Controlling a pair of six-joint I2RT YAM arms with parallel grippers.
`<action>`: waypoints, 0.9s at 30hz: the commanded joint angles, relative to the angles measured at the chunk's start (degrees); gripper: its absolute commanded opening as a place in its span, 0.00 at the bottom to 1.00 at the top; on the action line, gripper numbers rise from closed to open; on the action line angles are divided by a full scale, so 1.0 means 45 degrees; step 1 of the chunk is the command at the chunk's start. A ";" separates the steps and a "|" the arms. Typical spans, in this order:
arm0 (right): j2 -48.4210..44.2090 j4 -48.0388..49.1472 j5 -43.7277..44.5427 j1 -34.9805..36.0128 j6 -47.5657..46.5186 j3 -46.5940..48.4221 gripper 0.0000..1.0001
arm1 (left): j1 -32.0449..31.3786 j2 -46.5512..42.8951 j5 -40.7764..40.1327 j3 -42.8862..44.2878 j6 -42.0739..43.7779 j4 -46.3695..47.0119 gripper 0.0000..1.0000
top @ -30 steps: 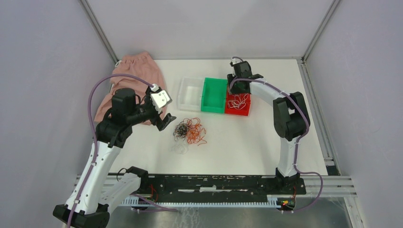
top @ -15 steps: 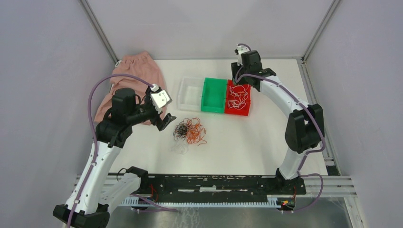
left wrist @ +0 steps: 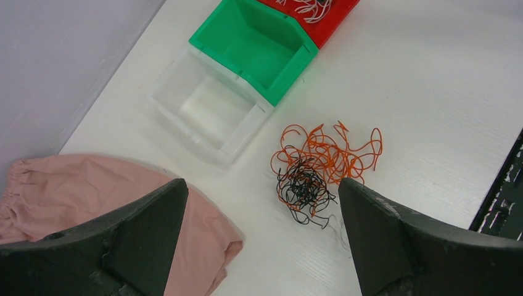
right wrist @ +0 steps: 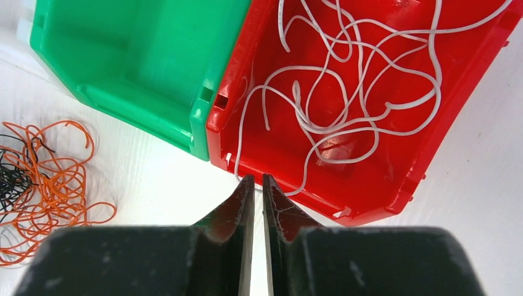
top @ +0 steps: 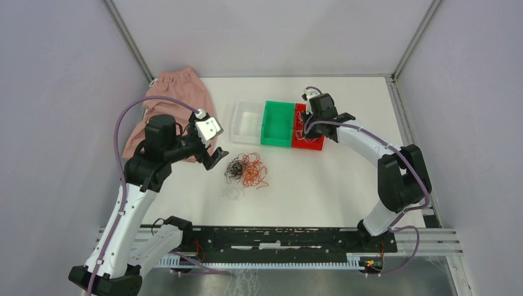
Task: Untangle the cables
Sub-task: Place the cable in the bin.
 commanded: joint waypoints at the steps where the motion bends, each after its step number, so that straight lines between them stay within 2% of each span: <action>1: -0.0545 0.1084 0.0126 0.0013 0.0338 -0.0097 0.12 | -0.0047 -0.0090 0.0064 0.0277 -0.0355 0.0089 0.99; 10: 0.1290 0.1153 0.0538 -0.0370 0.0260 0.1066 0.05 | -0.0057 -0.0076 0.0079 0.0504 -0.0047 -0.0590 0.99; 15: 0.1934 0.0965 0.1237 -0.0534 -0.0047 0.1757 0.05 | -0.0046 0.0034 0.0267 0.0358 0.0077 -0.0997 0.99; 19: 0.0754 0.1210 0.1910 -0.0315 -0.0389 0.1805 0.24 | -0.0046 0.0197 0.0371 -0.0067 0.0101 -0.1218 0.99; 24: -0.1294 0.1490 0.3027 0.1263 -0.1525 0.1488 0.43 | 0.0097 0.0679 0.0180 -0.0580 0.0529 -0.1418 0.99; 27: -0.2506 0.2011 0.2820 0.2590 -0.2014 0.0616 0.51 | 0.0747 0.0953 0.0233 -0.0787 0.0532 -0.1071 0.99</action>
